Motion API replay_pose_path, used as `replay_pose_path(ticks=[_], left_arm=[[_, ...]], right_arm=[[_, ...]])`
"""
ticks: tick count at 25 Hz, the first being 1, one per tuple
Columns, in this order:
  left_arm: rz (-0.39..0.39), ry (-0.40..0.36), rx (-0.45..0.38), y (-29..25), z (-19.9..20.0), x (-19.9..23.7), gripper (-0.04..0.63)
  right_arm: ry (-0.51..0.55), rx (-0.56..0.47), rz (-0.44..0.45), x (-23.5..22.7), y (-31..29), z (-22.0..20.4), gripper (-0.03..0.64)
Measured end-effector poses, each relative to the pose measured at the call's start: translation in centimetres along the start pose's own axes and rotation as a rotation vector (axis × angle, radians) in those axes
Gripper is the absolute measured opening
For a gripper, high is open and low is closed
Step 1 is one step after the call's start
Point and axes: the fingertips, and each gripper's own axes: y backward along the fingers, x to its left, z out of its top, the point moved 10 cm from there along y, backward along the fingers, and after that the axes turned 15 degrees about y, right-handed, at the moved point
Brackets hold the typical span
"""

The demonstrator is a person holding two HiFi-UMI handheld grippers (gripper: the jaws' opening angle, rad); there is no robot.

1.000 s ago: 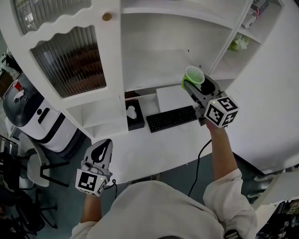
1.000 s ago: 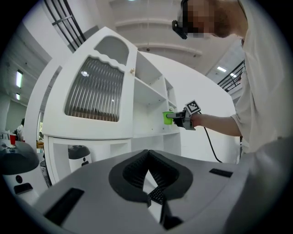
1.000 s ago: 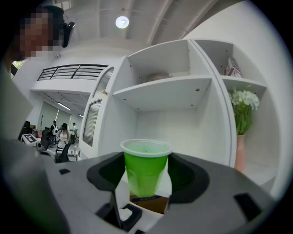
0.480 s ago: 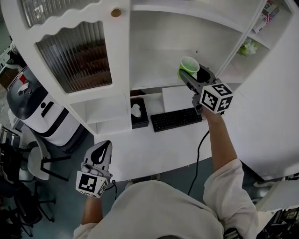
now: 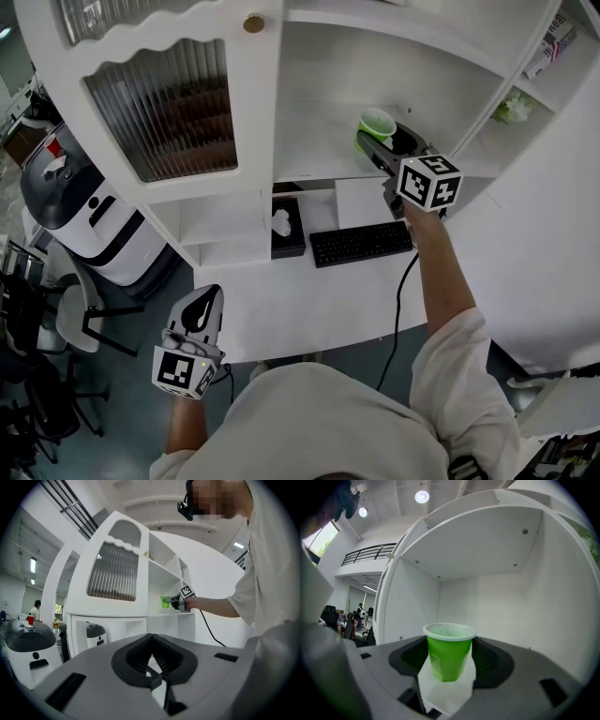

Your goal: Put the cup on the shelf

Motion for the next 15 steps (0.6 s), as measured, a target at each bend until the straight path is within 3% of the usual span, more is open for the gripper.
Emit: replay_pose_path(ticks=[15], left_arm=[[0.051,0.026,-0.010,0.4,-0.4,1.1,0.002]], right_arm=[[0.001,0.080,0.052,0.1,-3.7,-1.0,0.298]])
